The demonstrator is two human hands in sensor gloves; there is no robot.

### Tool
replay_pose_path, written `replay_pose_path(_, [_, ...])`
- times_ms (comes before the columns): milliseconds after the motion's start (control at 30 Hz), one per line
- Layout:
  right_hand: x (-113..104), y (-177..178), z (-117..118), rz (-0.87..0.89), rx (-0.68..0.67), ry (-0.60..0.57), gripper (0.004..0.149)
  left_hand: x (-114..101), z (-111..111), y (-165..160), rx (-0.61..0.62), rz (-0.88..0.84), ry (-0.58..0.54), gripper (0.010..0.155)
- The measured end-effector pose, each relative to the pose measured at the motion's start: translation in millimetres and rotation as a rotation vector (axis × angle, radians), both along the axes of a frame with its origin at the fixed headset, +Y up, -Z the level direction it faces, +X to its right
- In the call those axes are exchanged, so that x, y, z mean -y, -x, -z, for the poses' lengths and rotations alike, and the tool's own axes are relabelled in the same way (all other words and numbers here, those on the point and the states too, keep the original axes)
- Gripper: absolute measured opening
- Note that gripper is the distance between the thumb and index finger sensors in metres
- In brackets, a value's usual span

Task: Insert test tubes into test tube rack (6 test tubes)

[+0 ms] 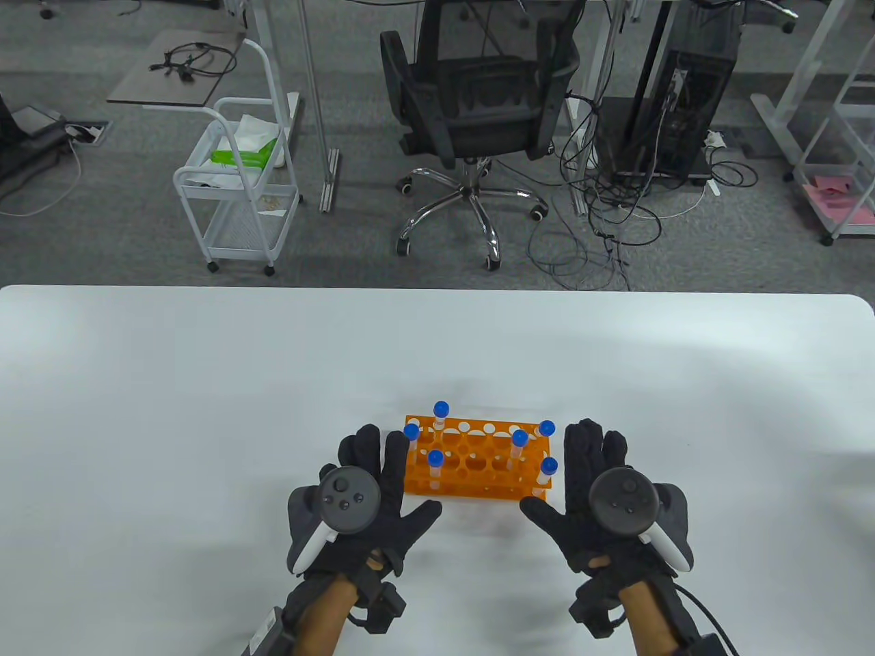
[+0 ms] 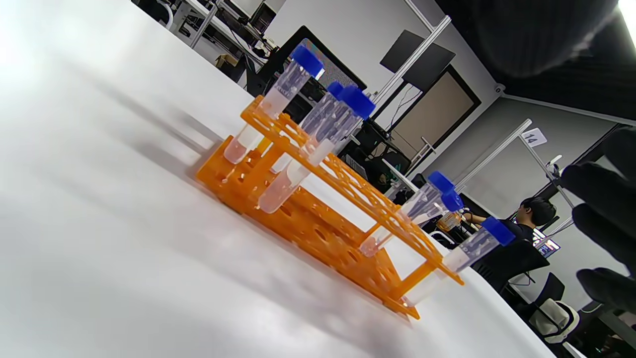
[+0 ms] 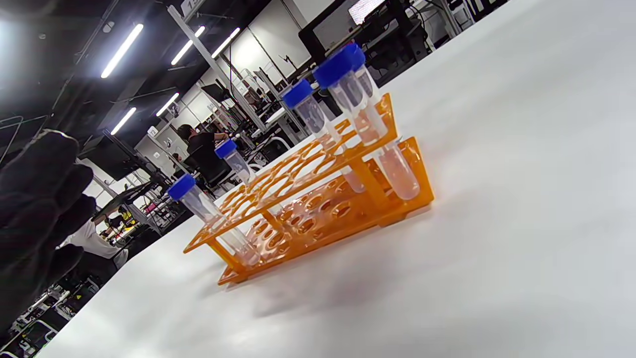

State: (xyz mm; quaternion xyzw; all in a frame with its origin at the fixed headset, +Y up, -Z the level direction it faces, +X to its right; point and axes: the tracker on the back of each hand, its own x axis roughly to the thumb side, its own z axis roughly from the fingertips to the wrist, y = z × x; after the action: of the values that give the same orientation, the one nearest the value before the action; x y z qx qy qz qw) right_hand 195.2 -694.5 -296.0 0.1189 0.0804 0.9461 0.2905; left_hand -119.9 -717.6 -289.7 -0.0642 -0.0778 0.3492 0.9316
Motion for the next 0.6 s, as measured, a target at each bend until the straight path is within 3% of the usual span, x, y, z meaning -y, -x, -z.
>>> replay_pose_path(333, [9,31,-10,-0.129,-0.088,0.017,0.099,1,-8,-7,0.049,0.023,0.021,0.088])
replay_pose_path(600, [18,30,-6,-0.164,-0.089,0.045,0.100,-2,-11,-19,0.083,0.084,0.035,0.088])
